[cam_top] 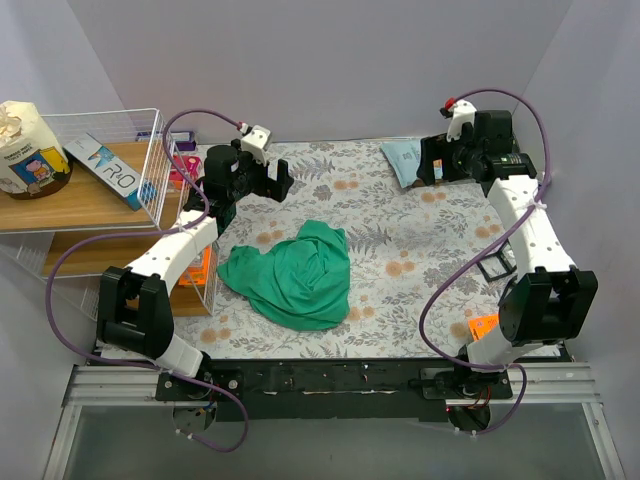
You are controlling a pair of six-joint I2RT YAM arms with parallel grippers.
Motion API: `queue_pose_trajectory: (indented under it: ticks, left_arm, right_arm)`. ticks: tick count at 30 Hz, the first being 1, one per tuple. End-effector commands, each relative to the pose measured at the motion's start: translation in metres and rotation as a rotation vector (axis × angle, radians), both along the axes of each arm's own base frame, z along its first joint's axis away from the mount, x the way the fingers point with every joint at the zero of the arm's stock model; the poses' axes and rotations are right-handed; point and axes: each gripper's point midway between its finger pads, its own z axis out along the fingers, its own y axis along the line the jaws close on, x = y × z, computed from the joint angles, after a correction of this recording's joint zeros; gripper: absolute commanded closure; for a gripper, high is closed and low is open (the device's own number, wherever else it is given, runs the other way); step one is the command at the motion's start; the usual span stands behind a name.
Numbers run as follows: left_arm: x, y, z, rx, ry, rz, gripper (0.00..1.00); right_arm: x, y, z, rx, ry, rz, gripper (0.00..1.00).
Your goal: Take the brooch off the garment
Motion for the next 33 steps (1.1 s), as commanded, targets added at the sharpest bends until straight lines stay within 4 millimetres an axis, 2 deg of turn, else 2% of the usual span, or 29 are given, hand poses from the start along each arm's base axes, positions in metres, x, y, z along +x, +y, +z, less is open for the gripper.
queue_pose_trajectory:
  ticks: [1,3,4,7,8,10,12,18,21,22,23,25,26,29,33]
  left_arm:
    - [-0.002,0.002,0.026,0.007,-0.06,-0.018,0.02]
    - [-0.009,0.003,0.013,0.033,-0.031,-0.031,0.02]
    - [-0.011,0.004,0.01,0.04,-0.025,-0.037,0.02]
    - [-0.025,0.004,-0.005,0.073,0.021,-0.075,0.02]
    - [-0.031,0.004,-0.012,0.085,0.047,-0.088,0.02]
    - [-0.035,0.005,-0.018,0.106,0.071,-0.099,0.02]
    - [-0.042,0.008,-0.032,0.13,0.134,-0.107,0.02]
    - [-0.063,0.012,-0.05,0.154,0.25,-0.125,0.03]
    - [-0.073,0.014,-0.056,0.164,0.281,-0.133,0.04]
    - [-0.076,0.015,-0.058,0.17,0.289,-0.134,0.04]
    - [-0.08,0.017,-0.062,0.179,0.305,-0.135,0.05]
    - [-0.085,0.019,-0.071,0.186,0.335,-0.132,0.06]
    - [-0.089,0.021,-0.073,0.186,0.347,-0.131,0.07]
    - [-0.099,0.023,-0.083,0.189,0.385,-0.131,0.08]
    - [-0.11,0.026,-0.099,0.207,0.424,-0.14,0.09]
  right_arm:
    - [0.006,0.013,0.019,-0.016,-0.096,0.125,0.02]
    - [0.003,0.021,0.019,-0.032,-0.125,0.213,0.02]
    - [-0.002,0.029,0.016,-0.062,-0.154,0.325,0.03]
    - [-0.014,0.049,0.009,-0.085,-0.203,0.504,0.07]
    - [-0.017,0.053,-0.006,-0.096,-0.187,0.531,0.08]
    - [-0.024,0.069,-0.021,-0.126,-0.18,0.605,0.13]
    - [-0.034,0.087,-0.049,-0.179,-0.167,0.719,0.17]
    - [-0.057,0.135,-0.119,-0.339,-0.154,0.998,0.28]
    - [-0.067,0.157,-0.144,-0.349,-0.121,1.095,0.32]
    - [-0.066,0.163,-0.145,-0.345,-0.122,1.105,0.32]
    - [-0.067,0.169,-0.156,-0.337,-0.099,1.116,0.32]
    - [-0.063,0.185,-0.157,-0.313,-0.11,1.117,0.3]
    - [-0.062,0.19,-0.166,-0.304,-0.092,1.123,0.3]
    - [-0.06,0.211,-0.175,-0.285,-0.083,1.147,0.27]
    - [-0.056,0.225,-0.193,-0.295,-0.057,1.171,0.25]
